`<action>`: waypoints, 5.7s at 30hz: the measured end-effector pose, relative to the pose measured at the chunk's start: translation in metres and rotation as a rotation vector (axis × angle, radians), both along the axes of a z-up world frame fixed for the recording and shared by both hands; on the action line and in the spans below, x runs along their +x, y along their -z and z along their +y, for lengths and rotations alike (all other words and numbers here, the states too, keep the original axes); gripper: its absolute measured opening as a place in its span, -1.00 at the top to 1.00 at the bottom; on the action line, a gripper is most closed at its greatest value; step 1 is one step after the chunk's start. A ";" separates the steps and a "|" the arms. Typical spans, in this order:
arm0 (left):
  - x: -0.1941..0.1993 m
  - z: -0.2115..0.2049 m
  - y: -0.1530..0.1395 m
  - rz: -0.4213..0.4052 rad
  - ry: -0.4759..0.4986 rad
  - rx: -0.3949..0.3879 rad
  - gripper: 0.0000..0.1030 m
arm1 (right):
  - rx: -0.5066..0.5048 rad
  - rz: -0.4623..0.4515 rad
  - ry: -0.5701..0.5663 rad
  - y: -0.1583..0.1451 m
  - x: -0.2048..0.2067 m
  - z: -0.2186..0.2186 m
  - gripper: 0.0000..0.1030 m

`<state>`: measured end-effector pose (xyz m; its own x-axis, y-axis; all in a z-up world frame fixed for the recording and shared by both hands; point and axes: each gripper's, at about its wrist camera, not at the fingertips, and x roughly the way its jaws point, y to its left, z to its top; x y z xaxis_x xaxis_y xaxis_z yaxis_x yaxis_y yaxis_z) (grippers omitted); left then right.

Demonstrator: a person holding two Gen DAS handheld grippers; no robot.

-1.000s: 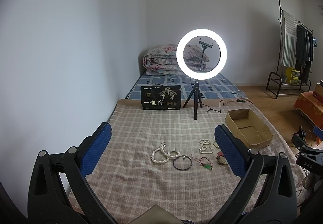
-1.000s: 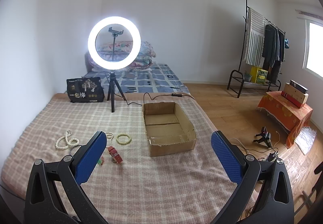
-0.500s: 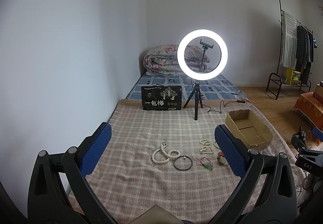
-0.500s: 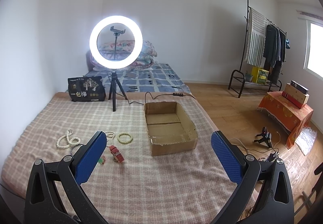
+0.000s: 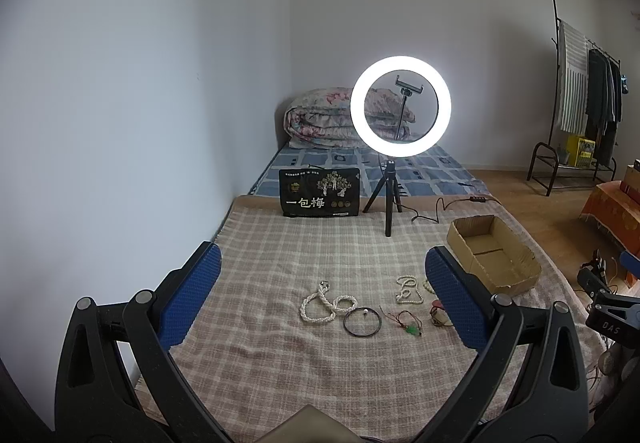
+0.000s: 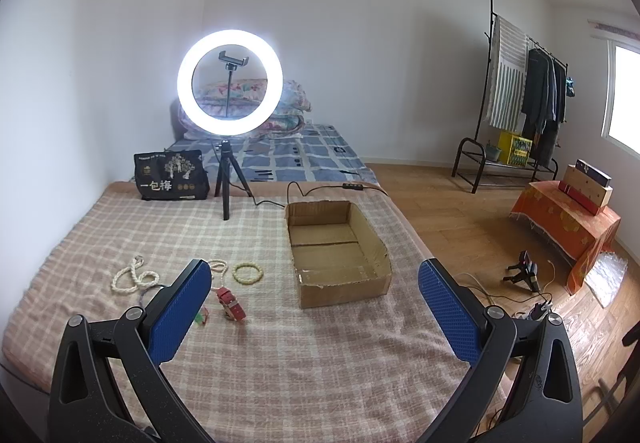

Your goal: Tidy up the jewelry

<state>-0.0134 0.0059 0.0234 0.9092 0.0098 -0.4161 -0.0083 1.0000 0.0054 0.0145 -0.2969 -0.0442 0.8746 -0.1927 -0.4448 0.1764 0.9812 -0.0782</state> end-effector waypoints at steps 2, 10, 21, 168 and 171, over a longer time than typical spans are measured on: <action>0.000 0.000 0.001 0.000 0.001 -0.001 -1.00 | -0.001 0.002 0.000 0.000 0.001 0.000 -0.99; 0.010 0.003 0.002 0.013 -0.013 -0.004 -1.00 | 0.000 0.006 -0.003 0.003 0.004 0.000 -0.99; 0.036 0.009 0.012 0.002 -0.058 0.022 -1.00 | -0.020 0.029 0.000 0.006 0.024 0.003 -0.99; 0.310 -0.196 0.053 0.259 0.471 -0.162 0.87 | 0.257 0.216 -0.185 0.100 0.215 -0.089 0.64; 0.319 -0.222 0.049 0.268 0.508 -0.178 0.87 | 0.258 0.227 -0.170 0.101 0.216 -0.095 0.63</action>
<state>0.3055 -0.2160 -0.0260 0.6450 -0.4894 -0.5870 0.4490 0.8642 -0.2271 0.2303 -0.3923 -0.1451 0.7582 0.0900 -0.6457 0.0163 0.9875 0.1567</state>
